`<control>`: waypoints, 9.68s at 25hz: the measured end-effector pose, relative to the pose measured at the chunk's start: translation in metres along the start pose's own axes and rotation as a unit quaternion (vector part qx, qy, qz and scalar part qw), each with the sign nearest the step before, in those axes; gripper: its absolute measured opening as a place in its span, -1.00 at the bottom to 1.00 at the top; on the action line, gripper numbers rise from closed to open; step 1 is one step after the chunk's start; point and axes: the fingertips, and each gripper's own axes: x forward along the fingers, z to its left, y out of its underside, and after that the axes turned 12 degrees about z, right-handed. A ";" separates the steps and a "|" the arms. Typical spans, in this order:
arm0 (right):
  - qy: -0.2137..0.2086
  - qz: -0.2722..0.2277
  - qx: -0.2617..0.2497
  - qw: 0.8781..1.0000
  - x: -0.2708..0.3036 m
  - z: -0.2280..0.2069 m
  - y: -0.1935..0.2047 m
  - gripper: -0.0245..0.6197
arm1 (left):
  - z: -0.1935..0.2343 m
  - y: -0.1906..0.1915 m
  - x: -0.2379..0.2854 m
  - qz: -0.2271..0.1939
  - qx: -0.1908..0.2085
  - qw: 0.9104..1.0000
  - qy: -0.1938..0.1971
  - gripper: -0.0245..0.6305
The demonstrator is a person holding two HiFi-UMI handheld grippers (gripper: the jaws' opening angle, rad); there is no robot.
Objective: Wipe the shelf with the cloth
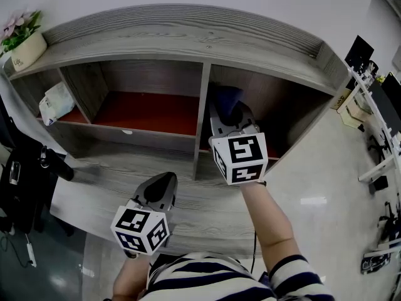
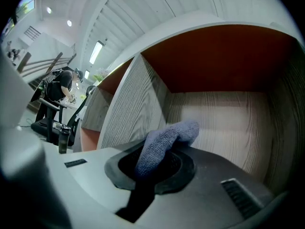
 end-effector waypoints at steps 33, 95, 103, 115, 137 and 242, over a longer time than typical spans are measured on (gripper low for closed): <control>-0.017 0.122 -0.116 0.986 -0.007 0.007 0.046 -0.79 | 0.000 -0.001 -0.002 -0.005 -0.001 1.000 0.001 -0.87; 0.215 0.385 -0.364 0.820 -0.072 -0.079 0.152 -0.79 | -0.076 -0.009 0.052 0.014 0.045 0.991 0.122 -0.87; 0.214 0.390 -0.363 0.819 -0.079 -0.082 0.153 -0.79 | -0.075 -0.009 0.050 0.012 0.042 0.992 0.121 -0.87; 0.308 0.261 -0.434 0.805 -0.108 -0.097 0.051 -0.79 | -0.075 -0.009 0.045 0.006 0.042 0.991 0.126 -0.87; 0.483 0.174 -0.554 0.655 -0.132 -0.149 -0.036 -0.79 | -0.074 -0.008 0.036 0.003 0.041 0.990 0.138 -0.87; 0.076 0.181 0.156 0.968 -0.181 -0.003 0.196 -0.79 | -0.032 0.031 0.040 0.031 -0.017 0.998 0.055 -0.87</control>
